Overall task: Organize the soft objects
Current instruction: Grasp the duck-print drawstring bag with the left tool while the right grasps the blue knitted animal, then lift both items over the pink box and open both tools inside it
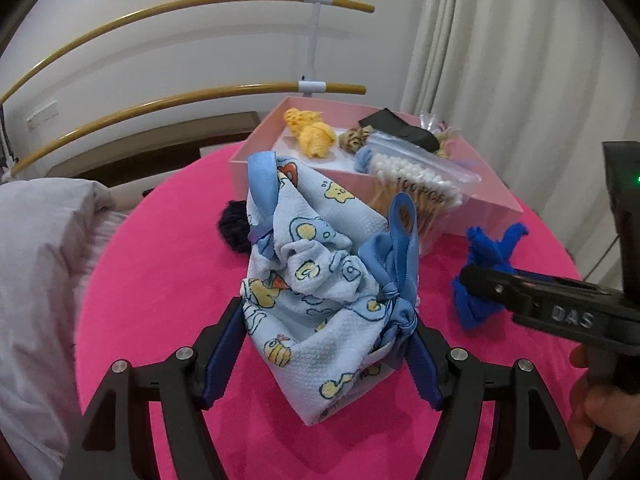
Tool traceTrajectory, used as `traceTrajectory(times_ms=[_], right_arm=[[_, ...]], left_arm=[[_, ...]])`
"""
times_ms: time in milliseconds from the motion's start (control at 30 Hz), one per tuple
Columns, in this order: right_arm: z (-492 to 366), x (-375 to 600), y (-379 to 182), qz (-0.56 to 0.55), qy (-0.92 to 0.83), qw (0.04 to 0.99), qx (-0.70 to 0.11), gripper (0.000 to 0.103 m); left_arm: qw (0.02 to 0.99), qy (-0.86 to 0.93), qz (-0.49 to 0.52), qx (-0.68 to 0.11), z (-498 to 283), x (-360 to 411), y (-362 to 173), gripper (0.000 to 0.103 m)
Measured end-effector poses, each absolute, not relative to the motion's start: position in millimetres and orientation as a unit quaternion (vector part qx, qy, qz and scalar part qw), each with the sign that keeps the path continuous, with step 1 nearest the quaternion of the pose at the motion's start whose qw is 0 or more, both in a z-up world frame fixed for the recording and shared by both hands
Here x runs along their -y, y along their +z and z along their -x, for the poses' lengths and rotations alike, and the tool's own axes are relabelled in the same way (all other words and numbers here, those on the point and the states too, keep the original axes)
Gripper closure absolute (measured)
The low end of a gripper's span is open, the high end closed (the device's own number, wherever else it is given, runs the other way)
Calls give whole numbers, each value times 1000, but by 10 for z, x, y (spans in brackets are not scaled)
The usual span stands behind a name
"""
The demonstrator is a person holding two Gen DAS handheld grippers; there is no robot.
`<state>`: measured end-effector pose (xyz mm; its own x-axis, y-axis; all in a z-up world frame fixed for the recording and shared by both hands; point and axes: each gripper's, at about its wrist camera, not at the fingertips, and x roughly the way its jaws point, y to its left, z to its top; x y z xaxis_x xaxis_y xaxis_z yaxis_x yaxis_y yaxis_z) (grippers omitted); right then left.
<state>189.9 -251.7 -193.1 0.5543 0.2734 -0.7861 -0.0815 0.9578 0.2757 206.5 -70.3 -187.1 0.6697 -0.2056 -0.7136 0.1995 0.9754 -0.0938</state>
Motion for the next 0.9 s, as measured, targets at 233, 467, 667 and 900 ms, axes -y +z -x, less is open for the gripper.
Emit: traceTrajectory(times_ms=[233,467,667,900], right_arm=[[-1809,2454,-1907,-103,124,878,-451,65],[-1635,2546,-1706,-95,117,887,-436,65],[-1559,2520,-1477,-86,124,895,-419,65],[-1623,2470,-1143,-69,131,909,-390,65]], left_arm=[[916,-100,1,-387,-1882,663,-1794,34],[918,-104,6,-383,-1806,604,-1714,34],[923,-107,2,-370,-1715,567,-1518,34],[932,-108,-9,-346,-1774,541,-1178,34]])
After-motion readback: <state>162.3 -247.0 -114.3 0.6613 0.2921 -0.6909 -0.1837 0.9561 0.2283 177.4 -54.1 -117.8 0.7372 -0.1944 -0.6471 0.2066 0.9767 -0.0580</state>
